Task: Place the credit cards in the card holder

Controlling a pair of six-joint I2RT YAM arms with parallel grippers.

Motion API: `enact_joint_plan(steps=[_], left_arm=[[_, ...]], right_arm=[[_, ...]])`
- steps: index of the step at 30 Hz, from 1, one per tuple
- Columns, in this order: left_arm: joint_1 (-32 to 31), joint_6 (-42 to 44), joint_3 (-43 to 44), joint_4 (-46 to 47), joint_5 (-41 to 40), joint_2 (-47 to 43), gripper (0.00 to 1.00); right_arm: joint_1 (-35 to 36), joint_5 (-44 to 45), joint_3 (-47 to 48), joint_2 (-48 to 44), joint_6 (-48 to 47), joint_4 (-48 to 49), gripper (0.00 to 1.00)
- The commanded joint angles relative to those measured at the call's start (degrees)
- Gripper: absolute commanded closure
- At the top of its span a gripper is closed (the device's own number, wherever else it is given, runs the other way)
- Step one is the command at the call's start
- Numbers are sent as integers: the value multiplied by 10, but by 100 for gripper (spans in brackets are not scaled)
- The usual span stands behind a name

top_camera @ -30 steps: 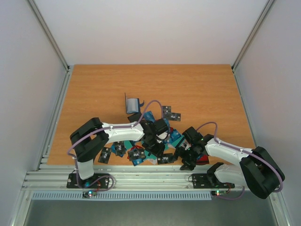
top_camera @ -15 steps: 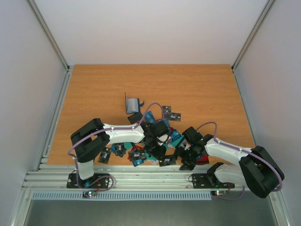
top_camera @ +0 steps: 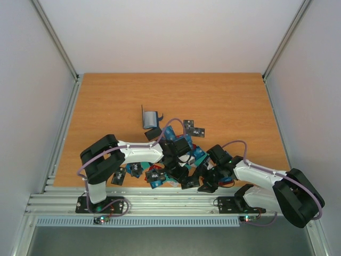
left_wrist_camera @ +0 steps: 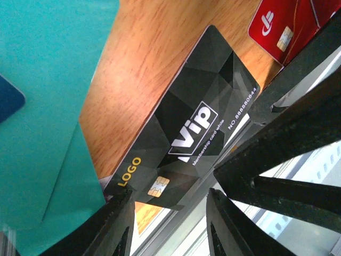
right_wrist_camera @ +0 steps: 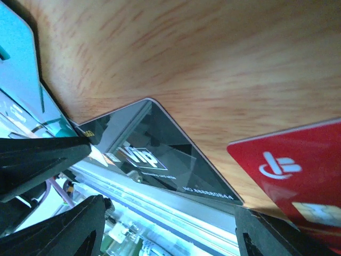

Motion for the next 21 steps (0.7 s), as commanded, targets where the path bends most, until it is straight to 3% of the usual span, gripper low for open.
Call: enact_joint_plan(steps=[1, 17, 21], left_arm=[[-7, 0, -10, -2, 8, 23, 60], [-7, 20, 12, -18, 26, 35, 61], [-6, 20, 24, -35, 28, 4, 61]], right_arm=[[2, 17, -47, 41, 21, 148, 34], [2, 29, -24, 52, 6, 138, 36], [2, 30, -3, 29, -15, 70, 36]])
